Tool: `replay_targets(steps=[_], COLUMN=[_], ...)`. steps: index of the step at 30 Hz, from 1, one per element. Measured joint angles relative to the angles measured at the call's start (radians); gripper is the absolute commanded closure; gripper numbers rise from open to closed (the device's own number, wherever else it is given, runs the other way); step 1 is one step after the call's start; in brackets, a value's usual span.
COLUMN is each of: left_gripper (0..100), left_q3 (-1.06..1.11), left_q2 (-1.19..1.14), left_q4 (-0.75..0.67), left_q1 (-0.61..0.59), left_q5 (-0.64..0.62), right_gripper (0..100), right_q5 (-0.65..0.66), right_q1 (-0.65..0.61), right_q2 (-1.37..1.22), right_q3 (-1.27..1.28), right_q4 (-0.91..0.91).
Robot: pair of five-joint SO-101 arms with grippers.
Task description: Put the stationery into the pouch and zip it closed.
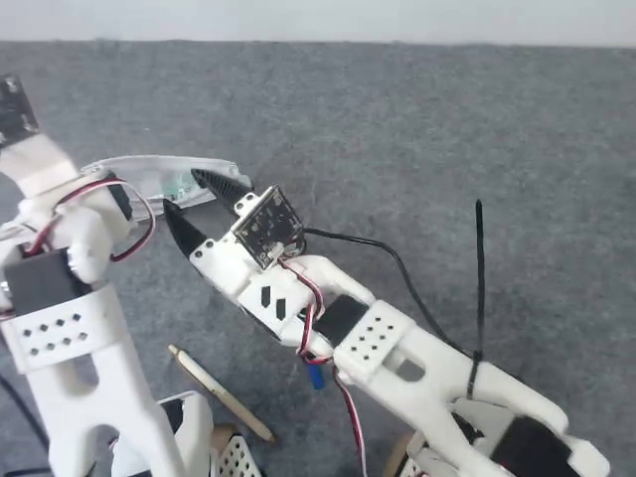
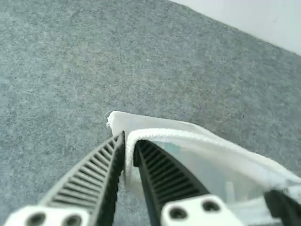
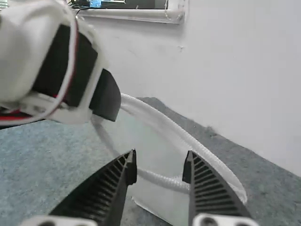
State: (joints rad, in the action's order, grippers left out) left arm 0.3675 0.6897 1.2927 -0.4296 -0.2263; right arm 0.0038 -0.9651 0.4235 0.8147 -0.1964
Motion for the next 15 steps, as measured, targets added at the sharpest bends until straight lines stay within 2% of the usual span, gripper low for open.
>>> replay_targets(steps=[10,15], left_gripper=[99,99], left_q3=[0.0,0.0], left_q2=[0.0,0.0], left_q4=[0.0,0.0], left_q1=[0.002,0.002], left_q5=[0.0,0.0], right_gripper=[85.3,85.3], right_q5=[0.0,0.0], right_q1=[-0.018,-0.028], right_q2=[0.259,0.353], right_q3=[0.006,0.006], right_q4=[0.298,0.381])
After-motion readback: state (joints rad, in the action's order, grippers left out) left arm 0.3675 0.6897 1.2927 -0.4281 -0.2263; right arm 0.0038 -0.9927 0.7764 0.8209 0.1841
